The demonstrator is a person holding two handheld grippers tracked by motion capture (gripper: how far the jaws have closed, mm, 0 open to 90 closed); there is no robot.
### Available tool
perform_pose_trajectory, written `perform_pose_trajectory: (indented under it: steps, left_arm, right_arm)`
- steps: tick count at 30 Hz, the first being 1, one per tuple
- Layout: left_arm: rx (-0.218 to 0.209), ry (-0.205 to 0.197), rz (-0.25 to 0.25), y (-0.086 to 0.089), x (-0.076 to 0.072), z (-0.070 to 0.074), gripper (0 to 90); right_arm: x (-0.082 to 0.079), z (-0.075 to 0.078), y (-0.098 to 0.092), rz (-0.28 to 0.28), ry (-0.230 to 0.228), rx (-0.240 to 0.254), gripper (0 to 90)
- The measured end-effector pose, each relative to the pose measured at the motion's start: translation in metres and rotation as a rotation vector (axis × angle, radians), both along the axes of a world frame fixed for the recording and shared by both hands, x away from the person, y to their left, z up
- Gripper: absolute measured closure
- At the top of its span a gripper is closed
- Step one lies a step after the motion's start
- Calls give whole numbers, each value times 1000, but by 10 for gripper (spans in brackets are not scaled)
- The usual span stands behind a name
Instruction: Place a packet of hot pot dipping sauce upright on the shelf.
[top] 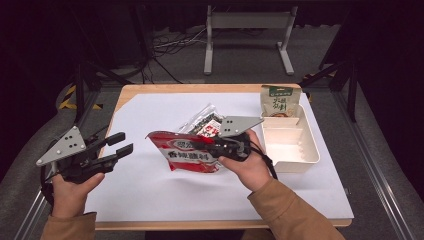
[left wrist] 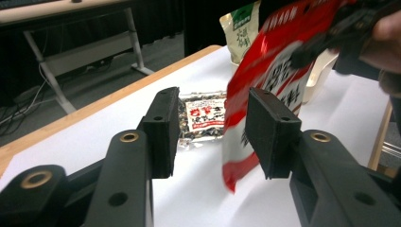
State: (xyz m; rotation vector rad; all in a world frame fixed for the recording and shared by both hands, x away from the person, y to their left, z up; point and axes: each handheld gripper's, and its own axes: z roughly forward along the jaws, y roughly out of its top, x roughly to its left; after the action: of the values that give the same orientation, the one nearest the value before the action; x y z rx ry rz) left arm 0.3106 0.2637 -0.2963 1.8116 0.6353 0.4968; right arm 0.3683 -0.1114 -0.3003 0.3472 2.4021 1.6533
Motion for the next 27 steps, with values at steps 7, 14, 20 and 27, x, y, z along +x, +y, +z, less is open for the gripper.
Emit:
perform_pose_trajectory:
  steps: [7,14,20,27]
  left_arm:
    - [25,31,24,-1,6,-9,495]
    - [28,60,45,0,13,-18,468]
    - [34,83,72,2,19,-25,477]
    - [77,94,84,-1,23,-32,459]
  right_arm:
    - [5,16,-29,-31,-2,-12,892]
    - [11,29,-54,-74,-14,-17,890]
    - [14,41,-76,-119,-27,-27,891]
    - [18,54,-99,-152,-65,-32,890]
